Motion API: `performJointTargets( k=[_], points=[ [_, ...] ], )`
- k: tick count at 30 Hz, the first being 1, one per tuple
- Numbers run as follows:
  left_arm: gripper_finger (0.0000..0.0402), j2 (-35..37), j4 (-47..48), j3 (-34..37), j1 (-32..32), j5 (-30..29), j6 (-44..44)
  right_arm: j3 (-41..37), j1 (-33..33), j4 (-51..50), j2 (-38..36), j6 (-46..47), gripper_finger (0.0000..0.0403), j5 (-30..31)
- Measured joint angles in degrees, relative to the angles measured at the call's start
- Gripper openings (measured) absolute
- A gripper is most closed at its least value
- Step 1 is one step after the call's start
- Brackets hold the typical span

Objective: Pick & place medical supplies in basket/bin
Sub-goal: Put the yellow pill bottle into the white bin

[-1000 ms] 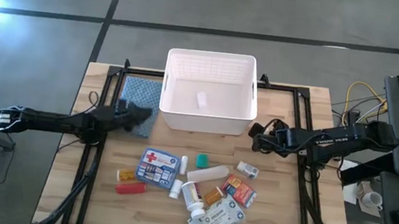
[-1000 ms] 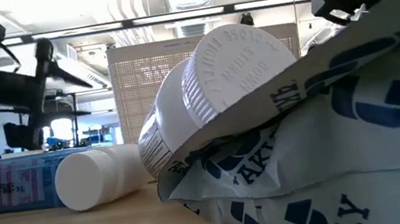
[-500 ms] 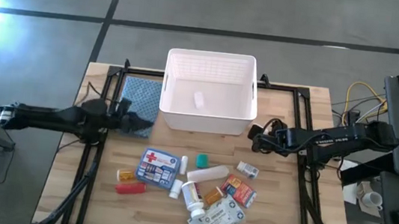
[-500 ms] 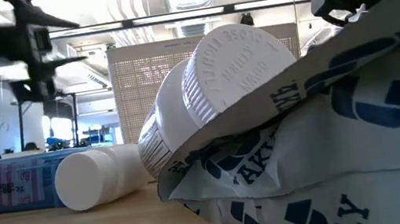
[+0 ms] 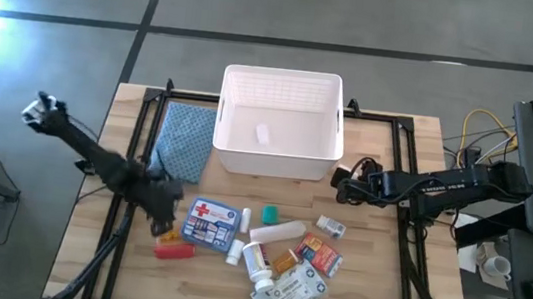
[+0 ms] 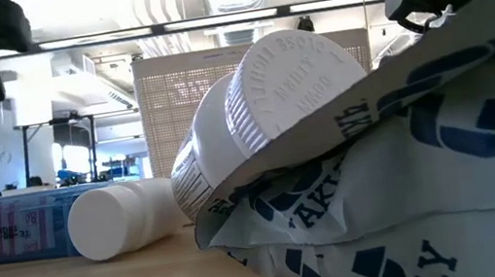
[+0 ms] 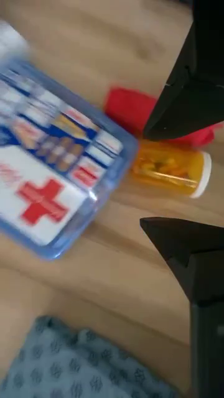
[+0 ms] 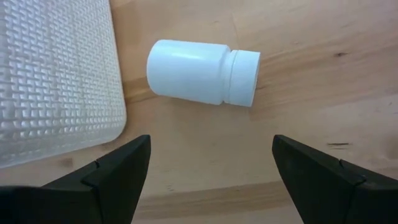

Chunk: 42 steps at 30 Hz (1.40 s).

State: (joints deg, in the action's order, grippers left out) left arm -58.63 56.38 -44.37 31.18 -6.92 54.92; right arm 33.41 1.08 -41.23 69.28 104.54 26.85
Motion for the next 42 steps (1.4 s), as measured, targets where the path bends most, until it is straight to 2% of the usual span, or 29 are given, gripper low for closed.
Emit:
performJointTargets(
  k=[4,8,14,17,22,25,28,33,38,42],
  points=[
    [0.0192,-9.96,0.01,0.53,8.0,-3.38,8.47,0.0,0.0,0.0,0.0,-1.64,0.0325,0.07],
    [0.0192,-17.1,-2.12,0.45,12.6,-3.8,13.31,0.0,0.0,0.0,0.0,-2.06,0.0325,0.04],
    [0.0193,-21.54,-9.56,0.38,15.39,-3.7,13.4,0.0,0.0,0.02,0.0,-4.05,0.0325,0.04],
    [0.0199,-22.91,-9.89,0.48,15.78,-3.87,13.4,0.0,0.0,0.02,0.07,-4.1,0.0325,-0.04],
    [0.0221,-23.99,-9.85,2.49,15.76,-3.66,13.4,0.0,0.0,0.02,0.09,-4.29,0.0325,-0.07],
    [0.0221,-24.05,-9.88,3.66,15.73,-2.95,13.38,-0.02,0.0,0.02,0.09,-4.29,0.0325,-0.07],
    [0.0198,-24.0,-9.8,4.24,15.68,-0.93,13.37,-0.04,0.0,0.02,0.09,-4.29,0.0325,-0.07],
    [0.0134,-23.4,-8.98,3.87,15.65,0.27,13.75,-0.04,0.02,0.02,0.09,-4.36,0.0325,-0.05],
    [0.0129,-20.8,-1.29,-1.22,15.65,-2.03,15.87,-0.07,0.02,0.02,0.09,-4.71,0.0325,0.11],
    [0.0132,-17.0,9.7,-9.83,15.65,-9.43,18.16,-0.09,0.02,0.02,0.09,-4.73,0.0325,0.17]
  ],
)
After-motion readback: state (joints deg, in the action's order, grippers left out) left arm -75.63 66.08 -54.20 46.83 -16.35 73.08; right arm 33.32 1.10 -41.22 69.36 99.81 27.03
